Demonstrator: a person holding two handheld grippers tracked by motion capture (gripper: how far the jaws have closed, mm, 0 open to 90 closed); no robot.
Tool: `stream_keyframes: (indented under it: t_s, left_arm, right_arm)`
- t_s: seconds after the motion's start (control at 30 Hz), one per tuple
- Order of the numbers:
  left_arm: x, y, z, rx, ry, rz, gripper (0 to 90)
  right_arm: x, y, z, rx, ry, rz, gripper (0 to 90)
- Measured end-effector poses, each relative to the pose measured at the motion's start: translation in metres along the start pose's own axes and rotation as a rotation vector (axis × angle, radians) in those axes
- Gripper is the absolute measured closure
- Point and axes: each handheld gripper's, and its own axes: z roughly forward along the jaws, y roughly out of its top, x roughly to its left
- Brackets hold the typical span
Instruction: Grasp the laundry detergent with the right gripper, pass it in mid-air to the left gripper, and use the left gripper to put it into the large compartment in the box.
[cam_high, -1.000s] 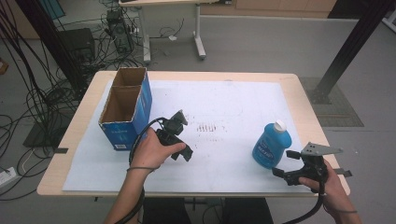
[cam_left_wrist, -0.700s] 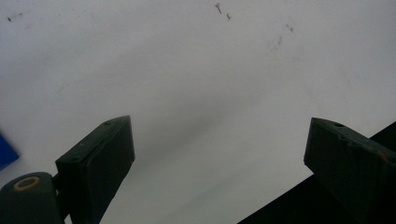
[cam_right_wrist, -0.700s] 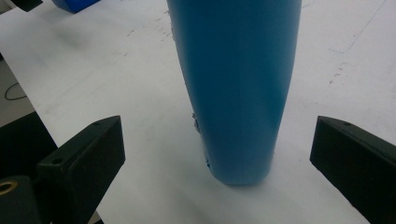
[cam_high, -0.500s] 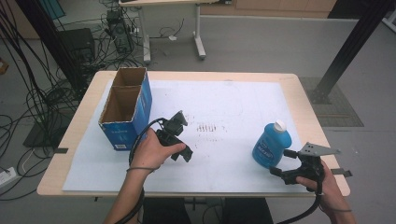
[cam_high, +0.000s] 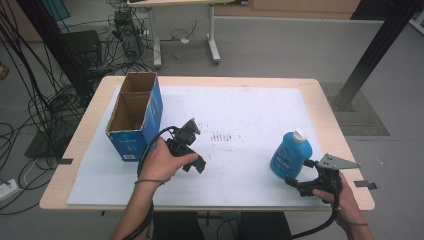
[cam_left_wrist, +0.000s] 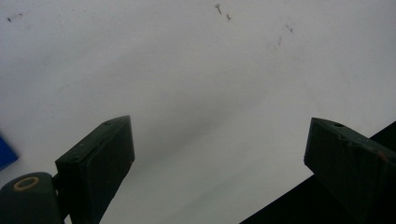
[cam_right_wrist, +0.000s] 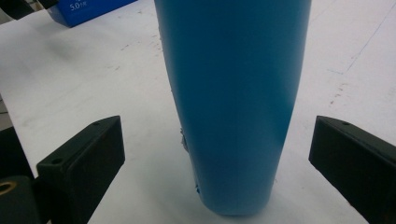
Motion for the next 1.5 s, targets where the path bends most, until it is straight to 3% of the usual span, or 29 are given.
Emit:
stream_keyframes:
  t_s: [0.63,1.5]
  left_arm:
    - [-0.002,-0.002,0.0,0.002,-0.005,0.008,8.9]
    - [-0.004,-0.002,0.004,0.007,-0.007,0.005,8.9]
  right_arm:
    - [0.0,-0.006,0.012,-0.062,-0.036,-0.031,3.0]
    - [-0.001,-0.002,0.023,-0.101,-0.037,-0.049,2.4]
